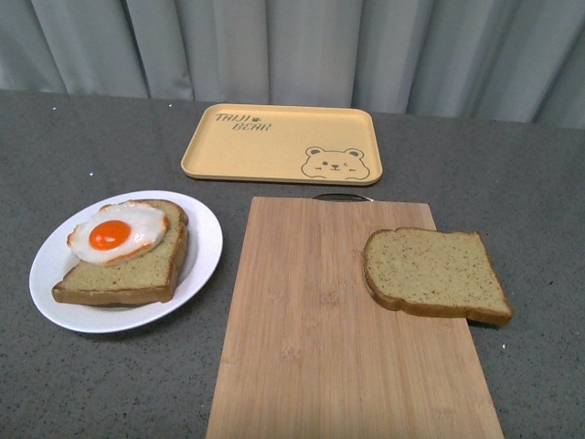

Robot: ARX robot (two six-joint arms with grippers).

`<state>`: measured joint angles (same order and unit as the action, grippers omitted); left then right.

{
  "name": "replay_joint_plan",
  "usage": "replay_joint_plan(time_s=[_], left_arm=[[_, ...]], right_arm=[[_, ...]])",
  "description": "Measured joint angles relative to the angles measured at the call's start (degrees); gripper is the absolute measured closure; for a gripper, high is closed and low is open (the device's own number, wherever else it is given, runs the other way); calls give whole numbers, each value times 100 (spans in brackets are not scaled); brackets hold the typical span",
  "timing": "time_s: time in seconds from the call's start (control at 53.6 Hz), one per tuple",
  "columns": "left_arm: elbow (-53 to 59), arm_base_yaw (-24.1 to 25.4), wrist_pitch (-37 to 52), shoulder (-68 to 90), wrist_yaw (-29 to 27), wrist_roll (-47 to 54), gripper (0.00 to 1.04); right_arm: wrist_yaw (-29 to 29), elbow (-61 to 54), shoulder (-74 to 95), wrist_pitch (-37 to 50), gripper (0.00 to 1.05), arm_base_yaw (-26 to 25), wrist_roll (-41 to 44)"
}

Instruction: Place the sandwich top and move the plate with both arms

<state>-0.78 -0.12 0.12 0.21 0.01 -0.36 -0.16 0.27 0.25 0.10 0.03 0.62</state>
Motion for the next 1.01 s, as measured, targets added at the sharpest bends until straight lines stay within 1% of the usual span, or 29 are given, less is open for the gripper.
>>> replay_joint_plan(time_s=[1.008], left_arm=[[-2,0,0,0,0,0,7]], right_arm=[[2,0,0,0,9,0,0]])
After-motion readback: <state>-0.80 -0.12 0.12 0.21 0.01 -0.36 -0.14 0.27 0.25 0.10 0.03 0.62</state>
